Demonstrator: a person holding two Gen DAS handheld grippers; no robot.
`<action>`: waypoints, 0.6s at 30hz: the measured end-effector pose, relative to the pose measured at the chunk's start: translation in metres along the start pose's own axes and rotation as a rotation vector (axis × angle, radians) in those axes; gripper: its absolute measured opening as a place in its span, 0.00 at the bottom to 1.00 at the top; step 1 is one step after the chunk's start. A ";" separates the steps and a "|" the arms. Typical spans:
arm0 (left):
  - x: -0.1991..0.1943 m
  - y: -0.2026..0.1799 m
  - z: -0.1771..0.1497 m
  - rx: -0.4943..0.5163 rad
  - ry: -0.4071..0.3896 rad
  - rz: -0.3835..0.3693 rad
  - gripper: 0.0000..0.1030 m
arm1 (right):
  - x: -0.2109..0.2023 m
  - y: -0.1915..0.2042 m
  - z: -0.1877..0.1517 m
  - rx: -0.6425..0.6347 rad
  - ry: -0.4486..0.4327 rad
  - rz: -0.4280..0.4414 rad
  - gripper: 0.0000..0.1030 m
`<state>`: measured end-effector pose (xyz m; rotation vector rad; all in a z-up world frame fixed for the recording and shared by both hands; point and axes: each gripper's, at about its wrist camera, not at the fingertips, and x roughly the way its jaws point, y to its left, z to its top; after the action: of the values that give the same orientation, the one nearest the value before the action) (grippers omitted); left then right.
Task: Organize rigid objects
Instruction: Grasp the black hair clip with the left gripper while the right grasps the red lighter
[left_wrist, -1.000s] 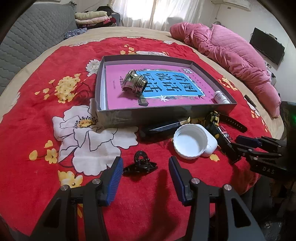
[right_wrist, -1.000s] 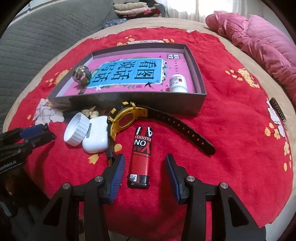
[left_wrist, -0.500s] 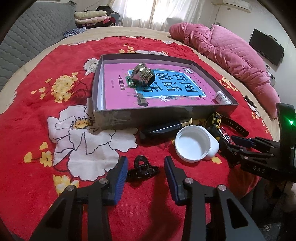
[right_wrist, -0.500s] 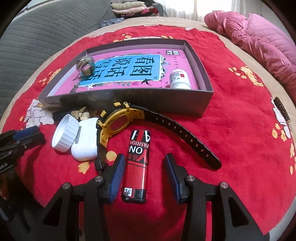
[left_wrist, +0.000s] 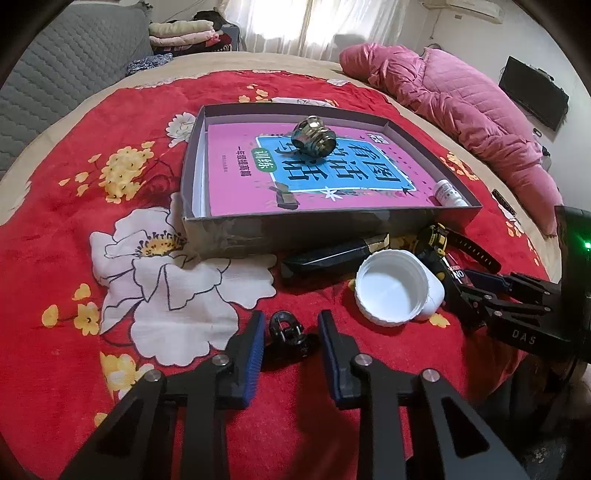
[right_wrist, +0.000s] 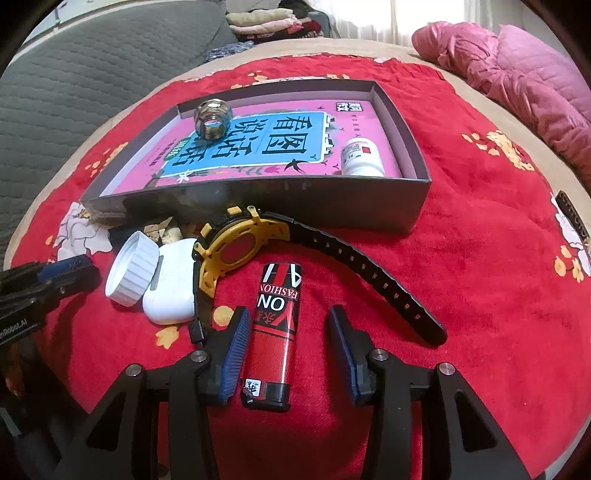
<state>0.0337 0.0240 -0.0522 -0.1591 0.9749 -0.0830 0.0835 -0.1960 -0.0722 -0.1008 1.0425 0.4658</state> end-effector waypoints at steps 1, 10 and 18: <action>0.000 0.000 0.000 0.001 -0.001 0.000 0.20 | 0.000 0.001 0.000 -0.006 -0.003 -0.001 0.40; -0.006 0.005 0.002 -0.012 -0.030 0.005 0.19 | -0.006 0.004 0.001 -0.030 -0.016 0.000 0.22; -0.021 0.004 0.006 -0.009 -0.092 0.003 0.19 | -0.019 0.002 0.001 -0.009 -0.037 0.019 0.22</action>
<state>0.0266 0.0314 -0.0326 -0.1687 0.8834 -0.0678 0.0757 -0.2004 -0.0551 -0.0904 1.0059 0.4877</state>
